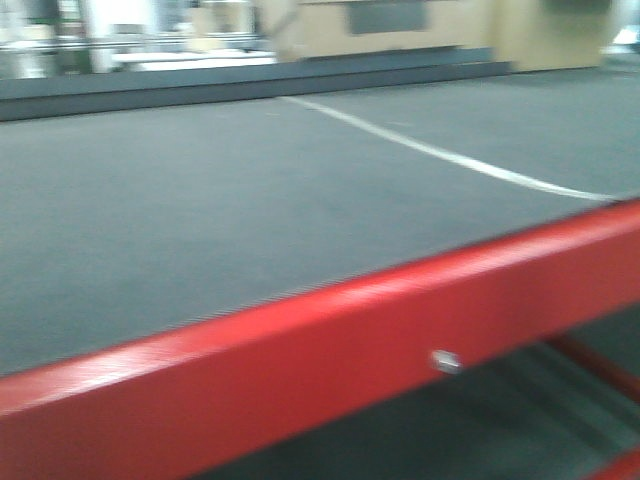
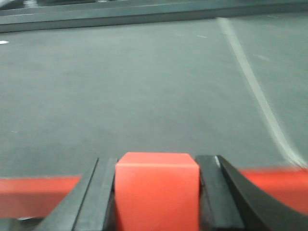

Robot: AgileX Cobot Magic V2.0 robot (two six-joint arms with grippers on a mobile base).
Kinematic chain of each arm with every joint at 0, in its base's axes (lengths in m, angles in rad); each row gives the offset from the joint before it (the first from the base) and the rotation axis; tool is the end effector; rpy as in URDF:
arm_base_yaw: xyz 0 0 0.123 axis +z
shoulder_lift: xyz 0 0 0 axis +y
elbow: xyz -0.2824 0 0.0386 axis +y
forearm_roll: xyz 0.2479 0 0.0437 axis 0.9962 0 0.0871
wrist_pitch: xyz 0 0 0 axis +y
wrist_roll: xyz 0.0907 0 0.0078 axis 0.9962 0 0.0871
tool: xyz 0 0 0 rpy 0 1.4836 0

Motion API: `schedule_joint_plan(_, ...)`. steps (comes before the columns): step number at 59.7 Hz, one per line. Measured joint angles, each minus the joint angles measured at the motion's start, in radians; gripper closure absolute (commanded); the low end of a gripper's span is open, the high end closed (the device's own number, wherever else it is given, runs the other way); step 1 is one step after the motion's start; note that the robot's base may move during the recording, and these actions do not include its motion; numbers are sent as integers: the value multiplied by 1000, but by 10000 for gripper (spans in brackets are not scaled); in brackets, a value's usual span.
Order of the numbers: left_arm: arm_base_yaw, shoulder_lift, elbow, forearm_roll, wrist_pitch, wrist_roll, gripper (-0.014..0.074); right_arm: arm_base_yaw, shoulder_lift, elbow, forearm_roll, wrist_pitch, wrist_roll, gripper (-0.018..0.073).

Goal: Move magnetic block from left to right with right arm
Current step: 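Drive the base away from the first table carrying the cube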

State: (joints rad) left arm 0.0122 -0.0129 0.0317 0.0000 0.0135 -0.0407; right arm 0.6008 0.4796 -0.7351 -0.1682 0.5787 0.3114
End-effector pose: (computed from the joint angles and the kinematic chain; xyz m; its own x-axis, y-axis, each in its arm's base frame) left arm 0.0567 0.0007 0.2019 0.0553 -0.0400 -0.9977 -0.0100 0.9991 -0.0406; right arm 0.0743 0.0408 0.3717 -0.2678 0.0209 -0.9632 -0.4505 0.8810 0.1444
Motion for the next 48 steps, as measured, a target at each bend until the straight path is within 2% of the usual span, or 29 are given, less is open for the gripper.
schedule_joint_plan(48,0,0,0,0,0,0,713,0,0,0,0,0,0,428)
